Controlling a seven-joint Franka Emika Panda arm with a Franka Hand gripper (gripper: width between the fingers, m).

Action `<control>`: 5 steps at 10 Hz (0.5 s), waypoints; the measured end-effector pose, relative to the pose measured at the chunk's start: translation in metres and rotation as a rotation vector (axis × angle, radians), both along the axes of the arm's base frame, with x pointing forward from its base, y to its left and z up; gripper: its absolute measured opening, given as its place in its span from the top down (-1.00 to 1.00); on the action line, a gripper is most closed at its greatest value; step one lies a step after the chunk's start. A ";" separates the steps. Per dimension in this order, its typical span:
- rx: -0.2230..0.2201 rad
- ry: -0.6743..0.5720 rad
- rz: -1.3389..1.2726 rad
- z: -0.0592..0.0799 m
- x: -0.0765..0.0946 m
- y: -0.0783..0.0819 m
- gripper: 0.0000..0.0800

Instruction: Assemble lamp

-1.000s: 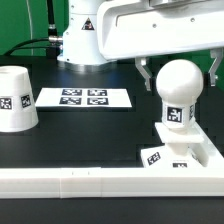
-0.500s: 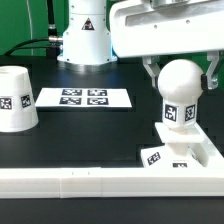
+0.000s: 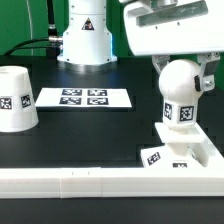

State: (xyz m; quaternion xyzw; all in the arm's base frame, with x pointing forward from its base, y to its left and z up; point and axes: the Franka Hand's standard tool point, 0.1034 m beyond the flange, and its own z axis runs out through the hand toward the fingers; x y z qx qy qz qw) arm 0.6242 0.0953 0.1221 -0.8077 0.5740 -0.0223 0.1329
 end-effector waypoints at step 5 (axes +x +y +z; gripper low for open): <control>0.036 0.015 -0.086 0.000 0.000 0.004 -0.72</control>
Offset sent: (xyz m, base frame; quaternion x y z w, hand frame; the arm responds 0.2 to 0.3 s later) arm 0.0000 0.0000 0.0000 0.0000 0.0000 0.1296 0.9916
